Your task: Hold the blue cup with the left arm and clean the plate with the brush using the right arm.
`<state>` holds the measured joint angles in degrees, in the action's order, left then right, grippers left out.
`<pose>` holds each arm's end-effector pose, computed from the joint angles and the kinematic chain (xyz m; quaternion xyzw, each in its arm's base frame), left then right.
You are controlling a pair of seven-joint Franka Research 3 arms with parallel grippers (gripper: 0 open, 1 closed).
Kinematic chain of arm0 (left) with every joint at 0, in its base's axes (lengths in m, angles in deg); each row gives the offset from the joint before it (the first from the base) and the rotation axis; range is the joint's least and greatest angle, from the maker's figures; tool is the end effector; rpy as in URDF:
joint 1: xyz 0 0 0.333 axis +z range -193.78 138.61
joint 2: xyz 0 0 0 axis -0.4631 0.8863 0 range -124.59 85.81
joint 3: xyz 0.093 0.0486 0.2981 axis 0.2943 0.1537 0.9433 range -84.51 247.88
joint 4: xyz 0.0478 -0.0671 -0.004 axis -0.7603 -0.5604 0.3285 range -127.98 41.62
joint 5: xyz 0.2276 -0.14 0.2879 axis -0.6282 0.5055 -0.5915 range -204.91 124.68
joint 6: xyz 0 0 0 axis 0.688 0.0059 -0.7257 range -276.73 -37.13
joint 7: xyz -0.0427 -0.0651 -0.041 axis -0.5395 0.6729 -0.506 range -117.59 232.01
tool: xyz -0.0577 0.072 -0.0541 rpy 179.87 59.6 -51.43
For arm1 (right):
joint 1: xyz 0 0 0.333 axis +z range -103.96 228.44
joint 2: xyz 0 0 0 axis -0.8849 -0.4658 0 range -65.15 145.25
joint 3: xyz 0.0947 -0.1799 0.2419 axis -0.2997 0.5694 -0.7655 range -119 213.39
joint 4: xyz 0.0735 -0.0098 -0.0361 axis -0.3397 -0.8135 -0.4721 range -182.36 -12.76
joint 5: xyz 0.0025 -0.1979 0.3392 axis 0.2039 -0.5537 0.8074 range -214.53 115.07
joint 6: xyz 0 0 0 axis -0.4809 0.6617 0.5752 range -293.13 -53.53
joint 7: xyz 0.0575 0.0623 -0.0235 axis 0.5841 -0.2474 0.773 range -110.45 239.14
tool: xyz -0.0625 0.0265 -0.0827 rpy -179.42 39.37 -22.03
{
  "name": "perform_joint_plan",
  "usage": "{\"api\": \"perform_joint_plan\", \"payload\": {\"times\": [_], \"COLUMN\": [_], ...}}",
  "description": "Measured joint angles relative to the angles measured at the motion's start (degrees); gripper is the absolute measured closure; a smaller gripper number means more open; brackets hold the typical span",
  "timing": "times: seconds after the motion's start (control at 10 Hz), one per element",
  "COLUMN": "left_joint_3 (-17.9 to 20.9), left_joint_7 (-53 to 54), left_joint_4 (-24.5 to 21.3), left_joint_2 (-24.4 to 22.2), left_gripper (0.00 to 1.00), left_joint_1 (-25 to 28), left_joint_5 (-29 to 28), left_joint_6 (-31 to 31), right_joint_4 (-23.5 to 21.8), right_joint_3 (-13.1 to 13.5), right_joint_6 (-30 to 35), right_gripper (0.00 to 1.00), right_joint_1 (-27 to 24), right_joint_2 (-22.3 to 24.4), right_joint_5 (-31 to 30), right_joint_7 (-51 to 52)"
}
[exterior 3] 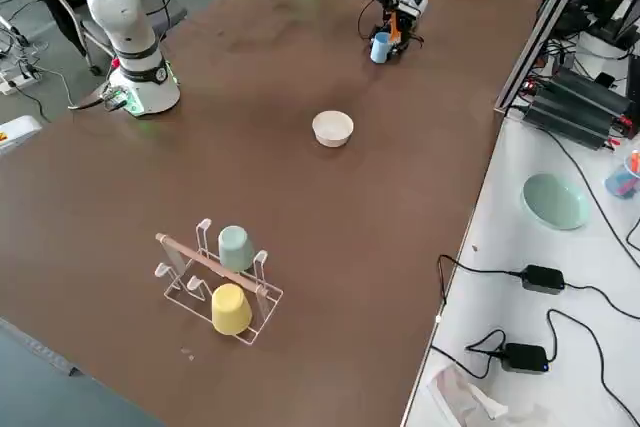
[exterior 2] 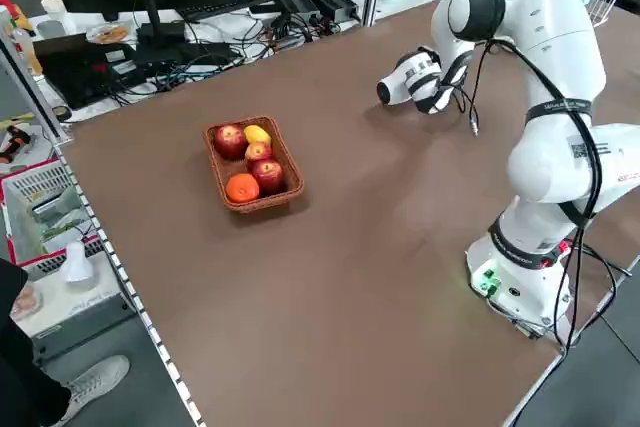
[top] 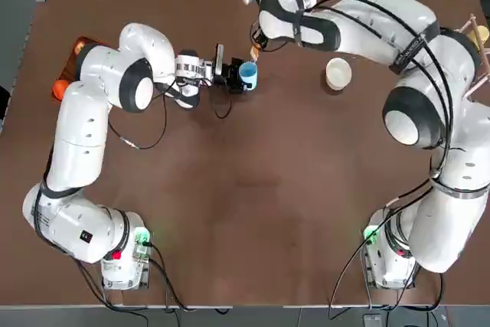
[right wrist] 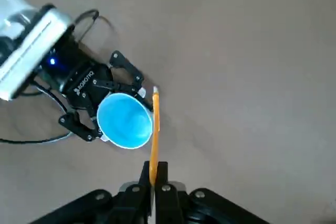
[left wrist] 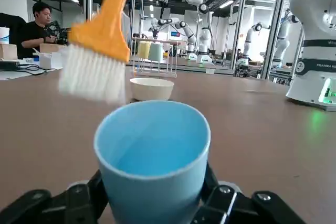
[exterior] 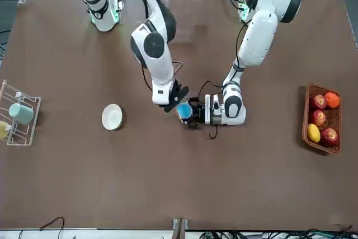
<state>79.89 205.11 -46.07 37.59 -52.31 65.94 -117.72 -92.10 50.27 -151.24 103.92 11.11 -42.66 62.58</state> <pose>0.5407 -0.3526 0.0513 0.5247 -0.5178 0.4375 0.5149 0.5476 0.4518 0.3890 -0.9534 -0.2907 -0.0511 0.0626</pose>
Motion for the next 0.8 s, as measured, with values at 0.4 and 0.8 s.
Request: {"api": "perform_joint_plan", "payload": {"times": [0.4, 0.8], "left_joint_3": [1.8, 3.0], "left_joint_7": [0.0, -0.1], "left_joint_4": [0.0, -0.1], "left_joint_2": [-0.5, -0.8], "left_gripper": [0.32, 0.32], "left_joint_1": [-1.3, -2.6], "left_joint_5": [0.0, 0.0], "left_joint_6": [0.0, 0.0], "right_joint_4": [-7.4, -14.8], "right_joint_3": [0.3, 0.4], "right_joint_6": [0.1, 0.2], "right_gripper": [0.96, 0.96], "right_joint_1": [-8.8, -20.4], "right_joint_2": [8.0, 10.9], "right_joint_5": [12.3, 24.7], "right_joint_7": [4.7, 17.6]}}
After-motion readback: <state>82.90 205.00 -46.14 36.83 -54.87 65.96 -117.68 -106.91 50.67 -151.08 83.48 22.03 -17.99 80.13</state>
